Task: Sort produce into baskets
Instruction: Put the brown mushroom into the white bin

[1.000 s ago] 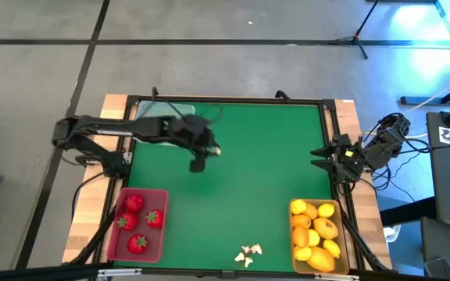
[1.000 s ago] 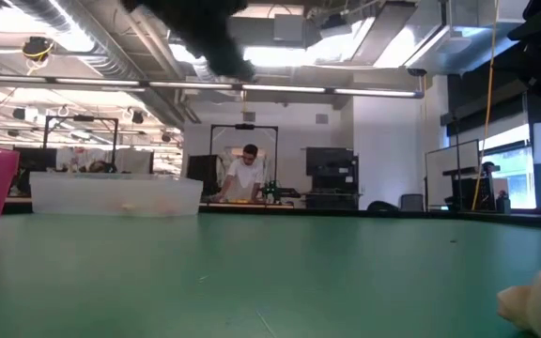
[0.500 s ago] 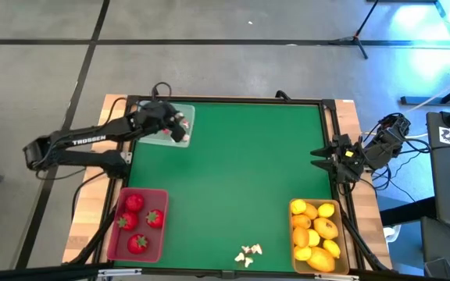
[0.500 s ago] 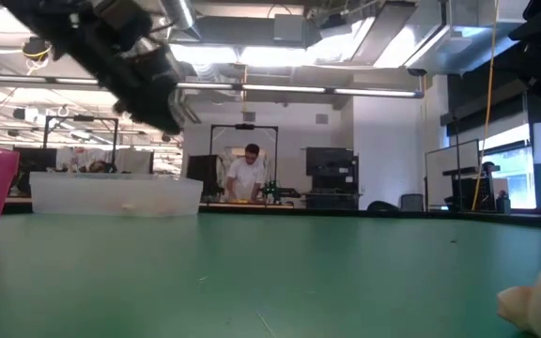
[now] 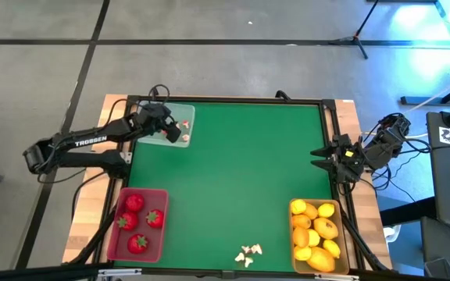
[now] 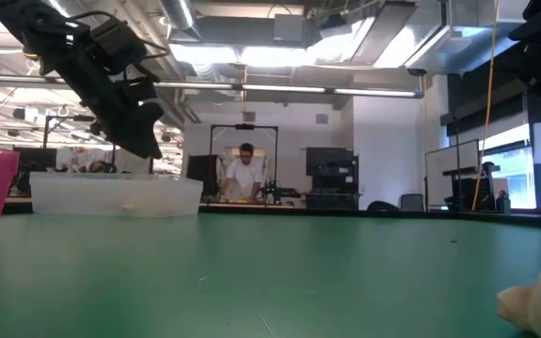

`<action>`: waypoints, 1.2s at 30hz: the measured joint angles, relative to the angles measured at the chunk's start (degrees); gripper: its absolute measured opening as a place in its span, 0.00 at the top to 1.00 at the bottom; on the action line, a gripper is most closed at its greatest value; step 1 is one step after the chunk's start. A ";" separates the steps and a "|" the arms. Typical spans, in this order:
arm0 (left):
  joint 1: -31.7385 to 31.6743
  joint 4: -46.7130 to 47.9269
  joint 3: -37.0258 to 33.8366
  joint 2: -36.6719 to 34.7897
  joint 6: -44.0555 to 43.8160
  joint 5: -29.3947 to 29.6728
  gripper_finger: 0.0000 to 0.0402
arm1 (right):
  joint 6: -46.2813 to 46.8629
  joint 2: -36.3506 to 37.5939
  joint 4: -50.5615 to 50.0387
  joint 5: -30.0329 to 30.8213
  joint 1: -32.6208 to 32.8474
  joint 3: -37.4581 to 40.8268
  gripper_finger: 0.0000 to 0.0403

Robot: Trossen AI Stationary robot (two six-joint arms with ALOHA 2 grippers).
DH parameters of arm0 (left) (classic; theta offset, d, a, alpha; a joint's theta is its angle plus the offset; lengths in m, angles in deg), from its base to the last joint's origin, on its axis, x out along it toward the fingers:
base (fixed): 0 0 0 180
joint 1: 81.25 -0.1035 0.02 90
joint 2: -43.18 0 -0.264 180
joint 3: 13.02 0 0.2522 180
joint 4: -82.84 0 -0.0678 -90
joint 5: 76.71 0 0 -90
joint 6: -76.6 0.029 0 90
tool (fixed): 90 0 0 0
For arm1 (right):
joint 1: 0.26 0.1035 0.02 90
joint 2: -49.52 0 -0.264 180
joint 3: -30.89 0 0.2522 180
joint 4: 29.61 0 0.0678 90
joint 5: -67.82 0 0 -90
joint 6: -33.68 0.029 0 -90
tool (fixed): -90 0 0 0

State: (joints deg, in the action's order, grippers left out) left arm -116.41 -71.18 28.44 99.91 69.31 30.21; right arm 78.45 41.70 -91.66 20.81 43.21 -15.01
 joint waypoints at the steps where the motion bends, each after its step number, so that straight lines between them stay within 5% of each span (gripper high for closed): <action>1: 0.22 -0.04 0.00 0.00 -0.10 -1.87 0.40 | 0.00 0.02 0.00 0.05 0.01 0.00 0.45; 7: 5.79 -4.83 0.02 0.00 -1.01 -18.40 0.37 | -0.02 0.00 -0.07 0.06 0.01 -0.02 0.45; 11: 14.32 -10.17 0.02 0.00 -3.52 -21.44 0.39 | -0.07 0.00 -0.11 0.06 -0.01 0.00 0.45; 17: 29.72 -21.07 0.02 0.03 -5.91 -20.36 0.39 | -0.07 0.00 -0.34 0.08 0.00 0.00 0.45; 24: 45.94 -31.44 0.09 4.15 -6.08 -10.46 0.39 | -0.13 0.00 -0.37 1.49 0.00 0.00 0.45; 36: 56.99 -44.56 8.83 26.74 -3.25 -5.07 0.39 | -0.11 0.00 -0.32 1.60 0.01 -0.01 0.45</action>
State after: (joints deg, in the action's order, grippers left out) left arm -59.42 -115.74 37.27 126.64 66.06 25.15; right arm 78.34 41.70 -91.98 22.41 43.22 -15.02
